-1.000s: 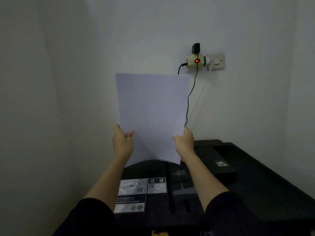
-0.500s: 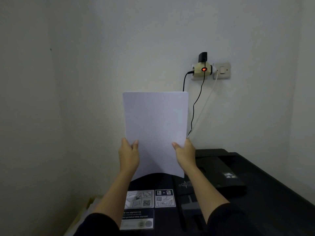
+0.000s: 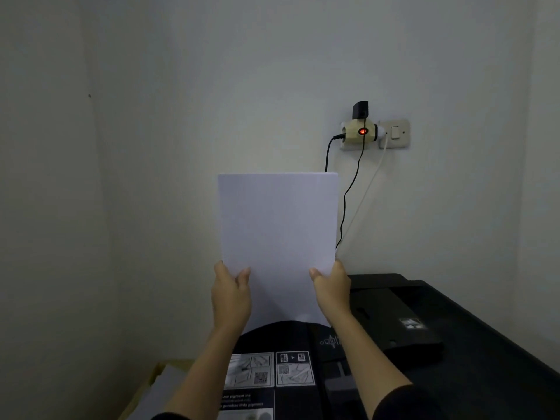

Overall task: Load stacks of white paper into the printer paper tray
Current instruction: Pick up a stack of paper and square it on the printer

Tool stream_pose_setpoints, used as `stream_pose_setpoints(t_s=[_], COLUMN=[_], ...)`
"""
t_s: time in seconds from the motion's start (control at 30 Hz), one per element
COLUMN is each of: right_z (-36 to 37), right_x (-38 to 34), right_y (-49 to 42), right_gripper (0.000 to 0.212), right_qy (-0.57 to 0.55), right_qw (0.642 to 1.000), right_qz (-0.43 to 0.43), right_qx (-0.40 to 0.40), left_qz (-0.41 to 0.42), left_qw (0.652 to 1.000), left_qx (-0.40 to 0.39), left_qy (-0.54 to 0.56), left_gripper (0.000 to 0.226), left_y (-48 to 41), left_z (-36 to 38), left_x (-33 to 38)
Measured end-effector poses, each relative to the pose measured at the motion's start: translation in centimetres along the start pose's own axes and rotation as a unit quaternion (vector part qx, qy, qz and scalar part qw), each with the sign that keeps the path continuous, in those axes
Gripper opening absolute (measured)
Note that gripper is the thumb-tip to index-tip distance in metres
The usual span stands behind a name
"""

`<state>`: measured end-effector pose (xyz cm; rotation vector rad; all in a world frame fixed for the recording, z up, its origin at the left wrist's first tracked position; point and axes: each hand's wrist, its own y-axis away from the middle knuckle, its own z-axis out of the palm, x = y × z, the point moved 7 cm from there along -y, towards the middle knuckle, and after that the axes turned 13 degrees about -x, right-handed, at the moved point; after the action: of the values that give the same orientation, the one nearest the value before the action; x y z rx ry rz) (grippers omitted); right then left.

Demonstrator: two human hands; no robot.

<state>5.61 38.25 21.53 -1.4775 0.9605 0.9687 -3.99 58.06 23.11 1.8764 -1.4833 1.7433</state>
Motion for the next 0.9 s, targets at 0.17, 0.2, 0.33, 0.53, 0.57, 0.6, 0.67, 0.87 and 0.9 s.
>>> stream_pose_setpoints(t_s=[0.17, 0.2, 0.33, 0.53, 0.57, 0.6, 0.67, 0.87, 0.9], right_z=[0.0, 0.1, 0.3, 0.1, 0.1, 0.0, -0.2, -0.9, -0.9], right_x=[0.6, 0.6, 0.3, 0.2, 0.1, 0.0, -0.2, -2.3, -2.5], right_y=[0.4, 0.5, 0.6, 1.0, 1.1, 1.2, 1.3, 1.5, 1.5], right_gripper=[0.027, 0.027, 0.031, 0.036, 0.035, 0.035, 0.032, 0.024, 0.023], right_qy=[-0.024, -0.018, 0.015, 0.041, 0.05, 0.058, 0.064, 0.045, 0.045], right_qw=[1.0, 1.0, 1.0, 0.998, 0.997, 0.997, 0.998, 0.999, 0.999], right_qz=[0.018, 0.016, 0.012, 0.01, 0.005, 0.001, -0.003, 0.003, 0.014], right_qx=[0.001, 0.0, -0.017, -0.053, -0.057, -0.054, -0.026, 0.01, 0.006], left_qz=[-0.028, -0.031, -0.031, -0.046, -0.047, -0.048, -0.047, -0.05, -0.069], left_qw=[1.0, 0.999, 0.999, 0.999, 0.999, 0.999, 0.999, 0.997, 0.996], left_qx=[-0.014, -0.014, -0.003, 0.004, 0.003, 0.004, 0.004, 0.042, 0.042], left_qy=[0.0, -0.001, -0.022, -0.006, -0.002, 0.001, 0.004, -0.027, -0.046], left_gripper=[0.023, 0.023, 0.021, 0.021, 0.02, 0.019, 0.017, 0.027, 0.029], left_y=[0.6, 0.6, 0.5, 0.5, 0.5, 0.5, 0.5, 0.9, 0.7], left_z=[0.6, 0.7, 0.9, 1.0, 1.0, 1.0, 0.9, -1.4, -1.9], left_x=[-1.6, -1.6, -1.4, -1.4, -1.4, -1.4, -1.2, 1.8, 2.2])
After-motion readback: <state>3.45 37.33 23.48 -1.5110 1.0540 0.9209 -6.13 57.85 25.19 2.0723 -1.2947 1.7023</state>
